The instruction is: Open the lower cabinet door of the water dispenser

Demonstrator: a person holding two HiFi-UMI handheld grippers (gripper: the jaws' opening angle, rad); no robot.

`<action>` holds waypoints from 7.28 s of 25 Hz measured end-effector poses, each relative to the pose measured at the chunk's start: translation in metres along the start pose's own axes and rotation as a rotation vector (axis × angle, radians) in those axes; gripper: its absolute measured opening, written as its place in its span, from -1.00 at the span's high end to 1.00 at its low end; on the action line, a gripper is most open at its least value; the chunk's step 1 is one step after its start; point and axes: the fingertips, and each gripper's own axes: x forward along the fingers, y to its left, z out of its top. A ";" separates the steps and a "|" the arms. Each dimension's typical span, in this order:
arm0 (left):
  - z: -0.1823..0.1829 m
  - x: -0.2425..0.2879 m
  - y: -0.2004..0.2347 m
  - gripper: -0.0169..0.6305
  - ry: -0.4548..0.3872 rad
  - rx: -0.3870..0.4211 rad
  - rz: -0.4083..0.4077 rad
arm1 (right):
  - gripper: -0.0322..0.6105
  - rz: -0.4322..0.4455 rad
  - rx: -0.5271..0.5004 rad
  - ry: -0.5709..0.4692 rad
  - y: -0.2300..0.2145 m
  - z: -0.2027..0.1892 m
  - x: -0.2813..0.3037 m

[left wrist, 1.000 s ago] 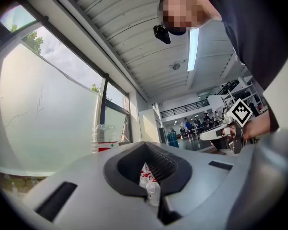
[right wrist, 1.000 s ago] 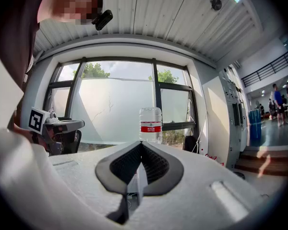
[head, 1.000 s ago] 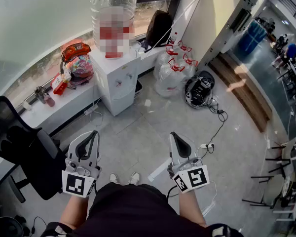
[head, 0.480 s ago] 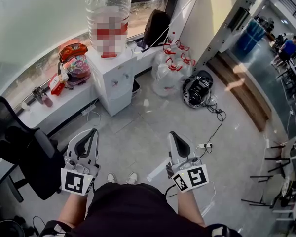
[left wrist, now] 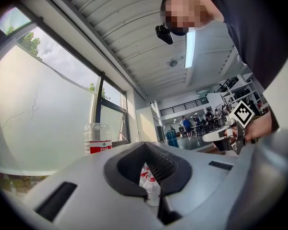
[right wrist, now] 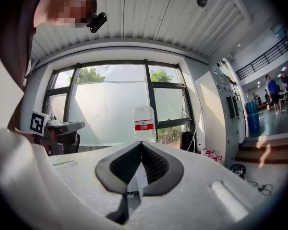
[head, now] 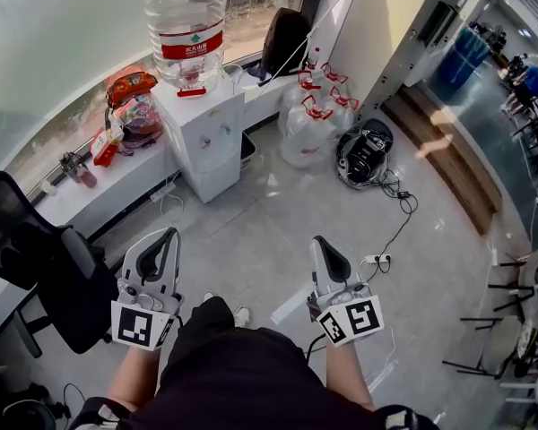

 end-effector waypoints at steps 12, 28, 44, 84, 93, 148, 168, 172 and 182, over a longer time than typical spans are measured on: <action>-0.028 0.044 0.015 0.92 0.027 -0.012 0.006 | 0.89 0.016 0.004 0.022 -0.032 -0.013 0.043; -0.081 0.216 0.118 0.92 0.022 -0.102 -0.007 | 0.89 0.050 -0.049 0.120 -0.108 0.007 0.220; -0.082 0.323 0.147 0.92 -0.007 -0.093 0.016 | 0.89 0.201 -0.048 0.090 -0.155 0.025 0.321; -0.206 0.347 0.129 0.92 0.150 -0.014 0.317 | 0.89 0.488 -0.105 0.065 -0.217 -0.087 0.424; -0.303 0.347 0.121 0.92 0.143 0.012 0.345 | 0.89 0.554 -0.125 0.037 -0.232 -0.182 0.454; -0.697 0.234 0.119 0.92 0.037 0.072 0.445 | 0.85 0.765 -0.189 0.073 -0.229 -0.601 0.553; -0.700 0.218 0.124 0.92 0.066 0.105 0.471 | 0.23 0.702 -0.289 0.099 -0.238 -0.636 0.613; -0.707 0.215 0.128 0.92 0.073 0.078 0.468 | 0.13 0.696 -0.256 0.112 -0.239 -0.638 0.626; -0.726 0.220 0.142 0.92 0.033 0.004 0.455 | 0.07 0.732 -0.249 0.146 -0.239 -0.657 0.644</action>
